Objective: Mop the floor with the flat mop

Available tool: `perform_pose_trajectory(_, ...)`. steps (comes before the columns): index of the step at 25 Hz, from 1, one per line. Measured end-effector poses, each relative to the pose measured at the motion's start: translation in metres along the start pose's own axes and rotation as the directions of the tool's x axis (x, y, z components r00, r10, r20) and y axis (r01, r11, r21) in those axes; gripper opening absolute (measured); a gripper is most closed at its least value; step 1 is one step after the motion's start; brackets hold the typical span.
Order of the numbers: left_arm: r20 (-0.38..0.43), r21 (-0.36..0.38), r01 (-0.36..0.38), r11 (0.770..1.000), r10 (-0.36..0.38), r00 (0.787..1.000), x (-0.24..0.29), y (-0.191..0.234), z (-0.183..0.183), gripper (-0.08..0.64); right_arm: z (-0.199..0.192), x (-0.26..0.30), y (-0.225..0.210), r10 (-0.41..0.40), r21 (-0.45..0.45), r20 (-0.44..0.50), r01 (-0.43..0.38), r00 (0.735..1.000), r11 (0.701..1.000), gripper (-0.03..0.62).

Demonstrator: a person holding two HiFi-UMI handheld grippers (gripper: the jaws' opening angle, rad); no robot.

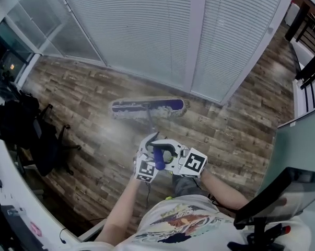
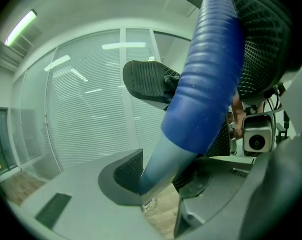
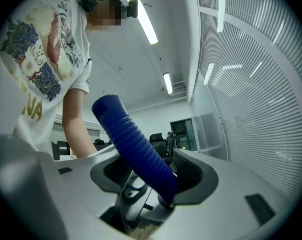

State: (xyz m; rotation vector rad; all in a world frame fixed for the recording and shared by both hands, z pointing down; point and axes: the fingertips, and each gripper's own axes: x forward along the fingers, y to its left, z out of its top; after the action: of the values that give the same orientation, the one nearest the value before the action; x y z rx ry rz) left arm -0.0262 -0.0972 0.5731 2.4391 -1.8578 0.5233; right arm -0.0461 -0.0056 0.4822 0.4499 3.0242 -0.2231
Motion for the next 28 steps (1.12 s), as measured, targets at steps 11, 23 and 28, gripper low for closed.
perform_pose_trajectory(11, -0.025, -0.008, -0.035, 0.999, 0.034, 0.999, 0.072, 0.096, -0.005, 0.114, 0.007, 0.041, -0.111, 0.032, 0.024, 0.008, -0.032, 0.999, 0.999, 0.244)
perform_pose_trajectory(23, -0.042, 0.013, -0.04, 0.999, 0.041, 0.998, 0.026, 0.057, -0.021, 0.112, -0.008, 0.034, -0.051, -0.009, 0.064, -0.073, 0.013, 0.997, 0.998, 0.244)
perform_pose_trajectory(28, -0.027, -0.015, -0.058, 0.998, 0.058, 0.998, -0.036, 0.015, -0.029, 0.112, -0.016, 0.032, 0.025, 0.01, 0.053, -0.095, -0.005, 0.995, 0.999, 0.244)
